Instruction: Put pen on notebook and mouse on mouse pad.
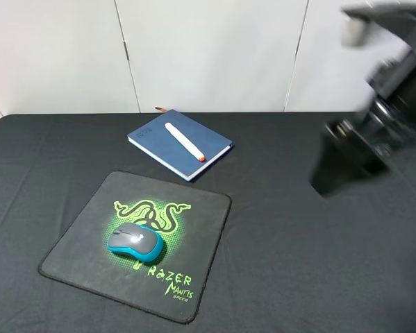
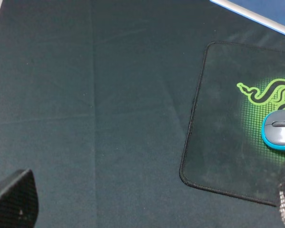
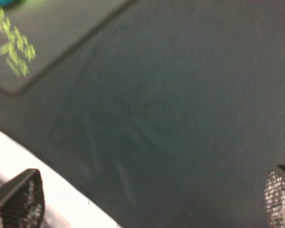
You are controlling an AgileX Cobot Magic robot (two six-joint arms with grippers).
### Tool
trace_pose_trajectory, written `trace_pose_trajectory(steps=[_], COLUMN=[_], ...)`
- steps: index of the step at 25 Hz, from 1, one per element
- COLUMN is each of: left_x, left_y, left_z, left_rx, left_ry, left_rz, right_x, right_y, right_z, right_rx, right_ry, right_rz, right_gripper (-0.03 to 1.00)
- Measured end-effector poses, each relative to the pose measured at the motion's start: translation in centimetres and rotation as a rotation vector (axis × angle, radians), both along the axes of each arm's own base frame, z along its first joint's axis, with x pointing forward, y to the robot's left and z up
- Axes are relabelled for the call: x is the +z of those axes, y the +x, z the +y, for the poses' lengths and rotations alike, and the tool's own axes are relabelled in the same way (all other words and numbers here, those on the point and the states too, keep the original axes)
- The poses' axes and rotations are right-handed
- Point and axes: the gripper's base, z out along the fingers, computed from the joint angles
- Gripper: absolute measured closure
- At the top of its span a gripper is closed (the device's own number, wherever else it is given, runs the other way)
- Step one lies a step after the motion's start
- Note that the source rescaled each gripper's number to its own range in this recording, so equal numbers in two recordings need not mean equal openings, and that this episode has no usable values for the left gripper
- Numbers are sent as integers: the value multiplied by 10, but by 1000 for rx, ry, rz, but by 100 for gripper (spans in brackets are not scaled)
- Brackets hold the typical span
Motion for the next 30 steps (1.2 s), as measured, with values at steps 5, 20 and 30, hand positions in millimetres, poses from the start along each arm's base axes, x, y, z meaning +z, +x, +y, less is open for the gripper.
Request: trace_pose_trajectory(steps=[5, 20, 30], left_x=[0, 0, 0], left_y=[0, 0, 0], left_z=[0, 0, 0], left_rx=[0, 0, 0], left_ry=[0, 0, 1], left_rz=[0, 0, 0], right_x=[-19, -26, -45], right_y=[-35, -101, -142], right_z=[-24, -92, -118], right_rx=[-7, -225, -512], right_ry=[-10, 137, 180], right_rz=[18, -294, -548], right_gripper=[-3, -3, -3])
